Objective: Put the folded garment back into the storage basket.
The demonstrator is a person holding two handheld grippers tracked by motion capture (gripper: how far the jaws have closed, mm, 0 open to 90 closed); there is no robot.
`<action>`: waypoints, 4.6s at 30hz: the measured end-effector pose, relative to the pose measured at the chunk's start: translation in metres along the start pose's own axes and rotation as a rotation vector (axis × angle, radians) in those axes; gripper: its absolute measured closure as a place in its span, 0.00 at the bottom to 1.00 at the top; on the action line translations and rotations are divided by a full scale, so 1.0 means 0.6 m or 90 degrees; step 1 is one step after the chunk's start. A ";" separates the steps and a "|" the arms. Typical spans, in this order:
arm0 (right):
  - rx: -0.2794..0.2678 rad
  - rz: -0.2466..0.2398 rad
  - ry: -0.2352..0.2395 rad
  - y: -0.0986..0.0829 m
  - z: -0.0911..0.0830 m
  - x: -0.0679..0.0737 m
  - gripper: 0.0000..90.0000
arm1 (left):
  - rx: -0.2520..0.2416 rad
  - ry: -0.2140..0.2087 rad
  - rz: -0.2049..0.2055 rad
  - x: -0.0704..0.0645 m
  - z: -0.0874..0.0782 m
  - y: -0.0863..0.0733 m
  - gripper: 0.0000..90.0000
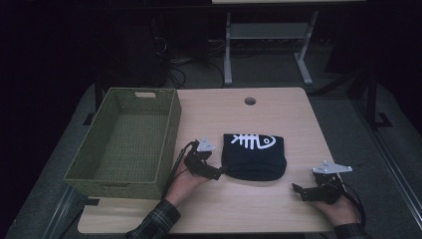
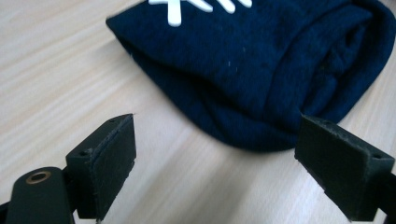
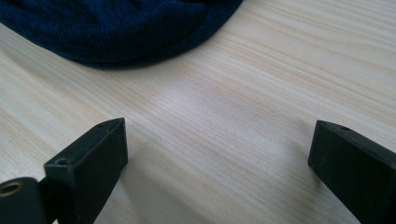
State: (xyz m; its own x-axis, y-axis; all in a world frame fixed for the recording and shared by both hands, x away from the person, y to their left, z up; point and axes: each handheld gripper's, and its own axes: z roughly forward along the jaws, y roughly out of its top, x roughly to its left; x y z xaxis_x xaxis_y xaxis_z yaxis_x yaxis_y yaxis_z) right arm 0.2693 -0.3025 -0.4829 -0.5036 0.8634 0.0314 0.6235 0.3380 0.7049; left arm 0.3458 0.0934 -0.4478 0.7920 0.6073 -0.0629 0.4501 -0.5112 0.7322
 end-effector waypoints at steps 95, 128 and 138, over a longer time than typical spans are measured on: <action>-0.001 0.003 -0.003 0.000 0.000 0.000 0.05 | 0.075 -0.095 -0.015 0.020 0.060 0.080 0.79; 0.000 0.004 -0.003 0.000 0.000 0.000 0.05 | 0.072 -0.115 0.018 0.027 -0.074 0.197 0.80; -0.001 0.004 -0.003 0.000 0.000 0.000 0.05 | 0.073 -0.125 0.015 0.040 -0.105 0.221 0.80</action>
State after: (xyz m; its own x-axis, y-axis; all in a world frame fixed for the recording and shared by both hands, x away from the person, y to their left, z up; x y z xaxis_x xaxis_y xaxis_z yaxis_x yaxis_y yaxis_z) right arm 0.2697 -0.3026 -0.4830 -0.4966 0.8674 0.0322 0.6257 0.3320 0.7059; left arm 0.3985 0.0781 -0.3095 0.8625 0.4708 -0.1858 0.4662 -0.5962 0.6536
